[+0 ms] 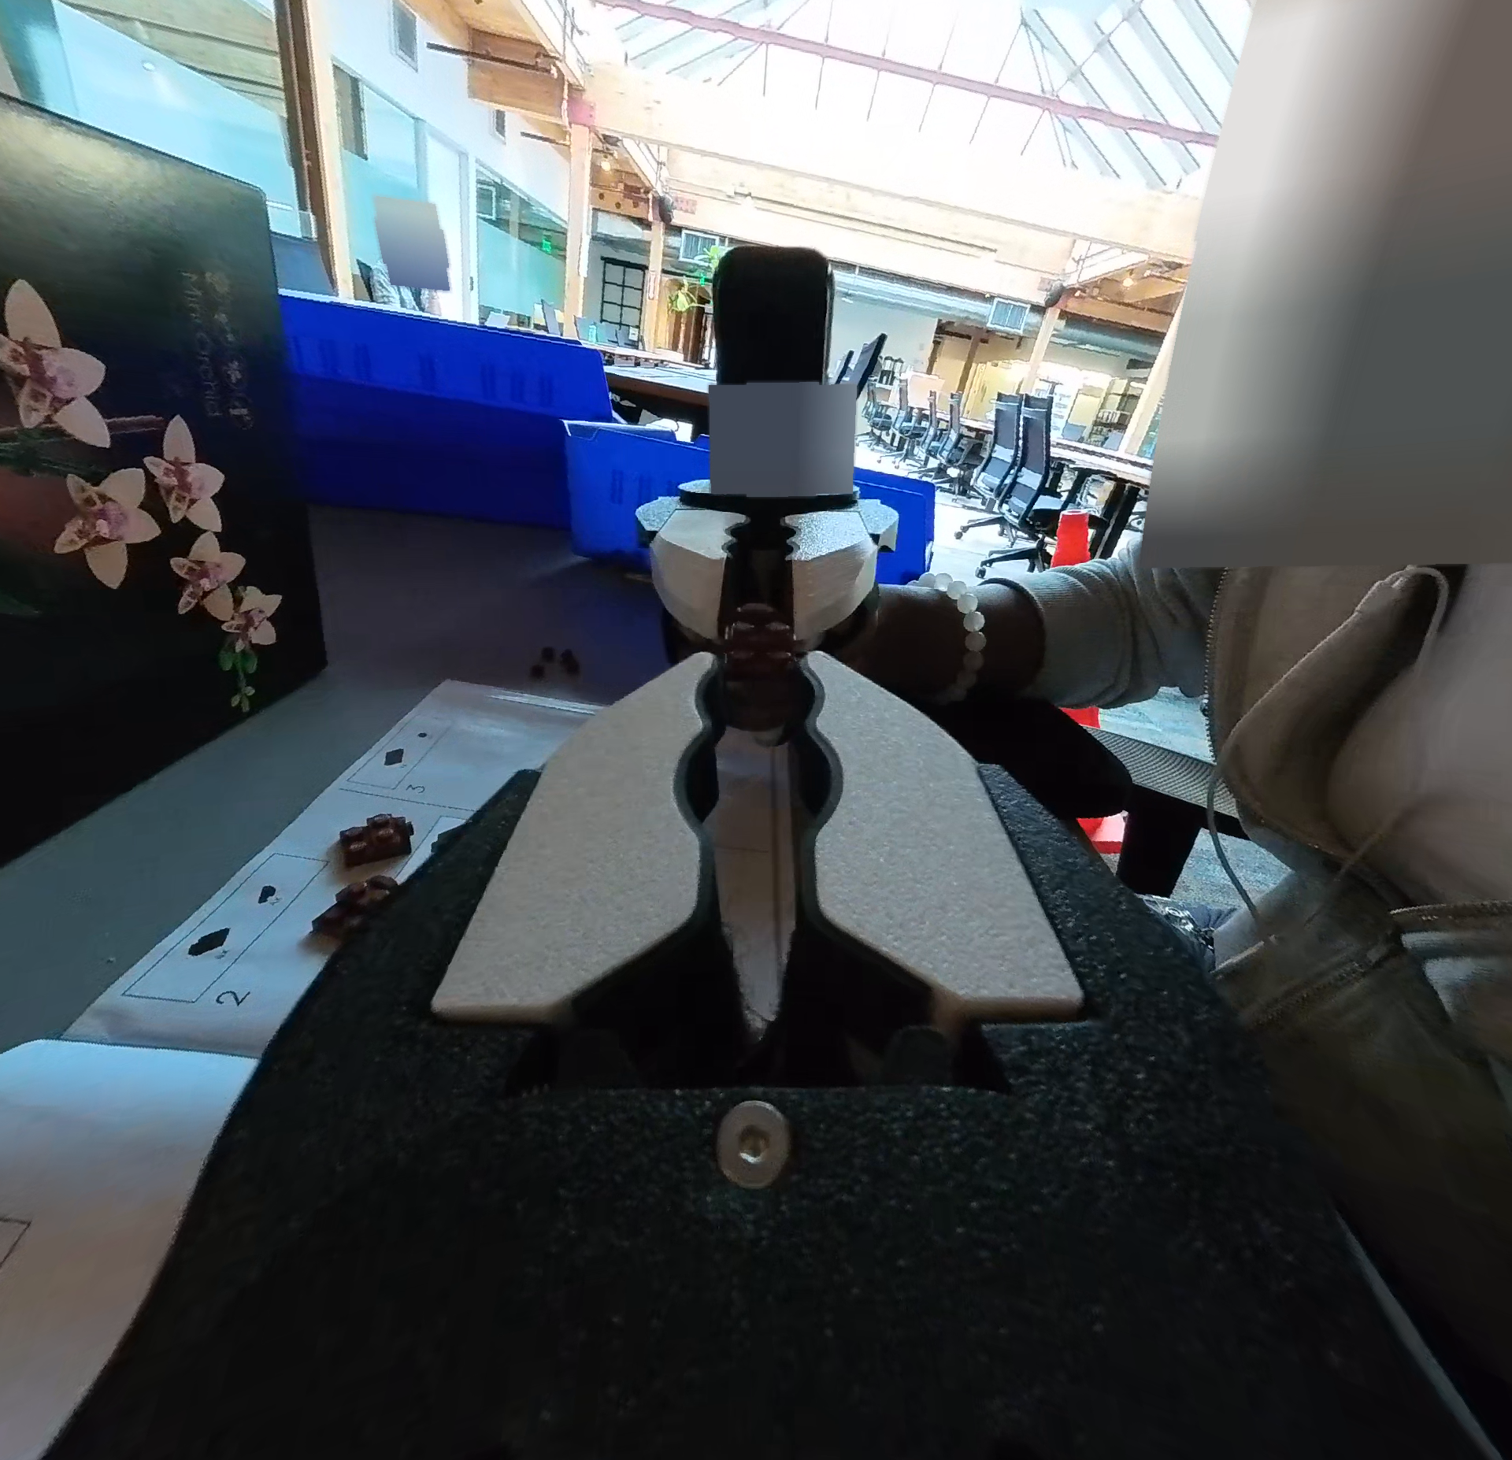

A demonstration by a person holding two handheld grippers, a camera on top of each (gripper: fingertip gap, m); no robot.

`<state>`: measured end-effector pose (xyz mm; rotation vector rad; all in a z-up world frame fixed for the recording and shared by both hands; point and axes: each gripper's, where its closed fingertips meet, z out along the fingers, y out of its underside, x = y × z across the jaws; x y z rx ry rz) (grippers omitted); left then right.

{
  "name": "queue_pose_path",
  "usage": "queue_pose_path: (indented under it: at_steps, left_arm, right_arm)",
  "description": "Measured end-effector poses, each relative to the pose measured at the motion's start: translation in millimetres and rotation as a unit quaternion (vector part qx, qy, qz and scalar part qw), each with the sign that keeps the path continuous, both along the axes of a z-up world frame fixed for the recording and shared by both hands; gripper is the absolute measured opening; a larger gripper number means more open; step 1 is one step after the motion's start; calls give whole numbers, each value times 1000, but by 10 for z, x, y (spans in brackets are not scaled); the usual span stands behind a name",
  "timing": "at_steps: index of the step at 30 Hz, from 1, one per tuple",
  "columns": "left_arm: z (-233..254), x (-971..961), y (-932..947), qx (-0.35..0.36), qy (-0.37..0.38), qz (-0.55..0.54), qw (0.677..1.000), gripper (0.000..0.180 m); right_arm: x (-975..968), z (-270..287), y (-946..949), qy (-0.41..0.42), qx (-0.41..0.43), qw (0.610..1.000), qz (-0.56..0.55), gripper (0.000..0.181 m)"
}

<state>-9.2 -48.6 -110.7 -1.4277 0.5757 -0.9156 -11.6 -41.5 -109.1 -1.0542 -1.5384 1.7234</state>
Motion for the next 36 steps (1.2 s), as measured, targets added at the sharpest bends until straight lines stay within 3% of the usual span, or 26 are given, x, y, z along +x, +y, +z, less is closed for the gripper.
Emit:
queue_pose_path:
  at_steps: [36]
  left_arm:
    - [-14,10,-17,-5,5,-2,1000,14]
  right_arm:
    - [4,-33,-13,4,24,1000,-2,14]
